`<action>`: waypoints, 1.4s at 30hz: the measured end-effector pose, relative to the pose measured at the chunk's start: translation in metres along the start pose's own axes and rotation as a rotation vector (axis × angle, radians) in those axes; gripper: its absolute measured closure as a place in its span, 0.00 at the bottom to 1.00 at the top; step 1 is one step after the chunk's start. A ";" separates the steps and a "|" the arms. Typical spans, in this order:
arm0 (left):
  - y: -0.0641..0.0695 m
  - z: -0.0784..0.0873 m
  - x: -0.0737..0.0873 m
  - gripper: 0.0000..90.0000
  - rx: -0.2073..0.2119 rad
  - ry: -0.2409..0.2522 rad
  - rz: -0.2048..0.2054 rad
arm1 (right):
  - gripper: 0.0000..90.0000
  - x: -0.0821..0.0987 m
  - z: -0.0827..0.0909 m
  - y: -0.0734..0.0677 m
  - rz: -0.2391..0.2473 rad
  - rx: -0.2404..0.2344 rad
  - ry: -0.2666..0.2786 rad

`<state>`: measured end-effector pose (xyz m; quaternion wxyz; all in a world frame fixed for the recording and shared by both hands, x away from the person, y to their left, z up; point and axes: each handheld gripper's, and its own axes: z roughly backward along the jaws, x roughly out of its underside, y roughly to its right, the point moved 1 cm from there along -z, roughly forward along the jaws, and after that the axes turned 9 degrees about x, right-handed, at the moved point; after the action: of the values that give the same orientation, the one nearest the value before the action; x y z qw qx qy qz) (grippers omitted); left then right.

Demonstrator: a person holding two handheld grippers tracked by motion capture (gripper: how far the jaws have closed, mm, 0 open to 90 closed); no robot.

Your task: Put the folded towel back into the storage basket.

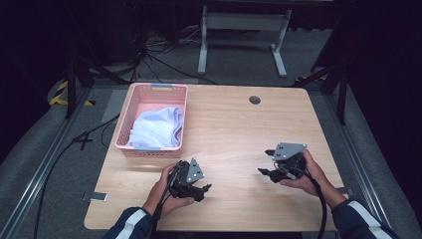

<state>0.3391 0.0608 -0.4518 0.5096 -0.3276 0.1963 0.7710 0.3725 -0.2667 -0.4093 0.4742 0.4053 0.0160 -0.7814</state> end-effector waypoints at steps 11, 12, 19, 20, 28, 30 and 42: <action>-0.006 -0.024 0.014 0.23 0.090 -0.014 0.017 | 0.32 0.087 0.011 0.008 -0.184 -0.028 -0.012; -0.007 -0.025 0.015 0.22 0.098 -0.006 0.032 | 0.30 0.093 0.013 0.010 -0.200 -0.025 -0.018; -0.008 -0.028 0.018 0.20 0.123 0.026 0.091 | 0.26 0.130 0.026 0.014 -0.301 -0.020 -0.004; -0.009 -0.028 0.018 0.19 0.124 0.022 0.088 | 0.24 0.132 0.026 0.014 -0.311 -0.009 0.006; -0.010 -0.030 0.016 0.16 0.135 0.018 0.075 | 0.21 0.132 0.025 0.011 -0.325 0.012 0.009; -0.011 -0.031 0.016 0.16 0.138 0.020 0.071 | 0.21 0.132 0.026 0.011 -0.327 0.012 0.008; -0.014 -0.031 0.015 0.14 0.152 0.010 0.055 | 0.19 0.132 0.024 0.011 -0.316 0.003 0.009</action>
<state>0.3572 0.0565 -0.4841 0.5106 -0.2861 0.2659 0.7660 0.3368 -0.3788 -0.4745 0.3444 0.4021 0.0806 -0.8445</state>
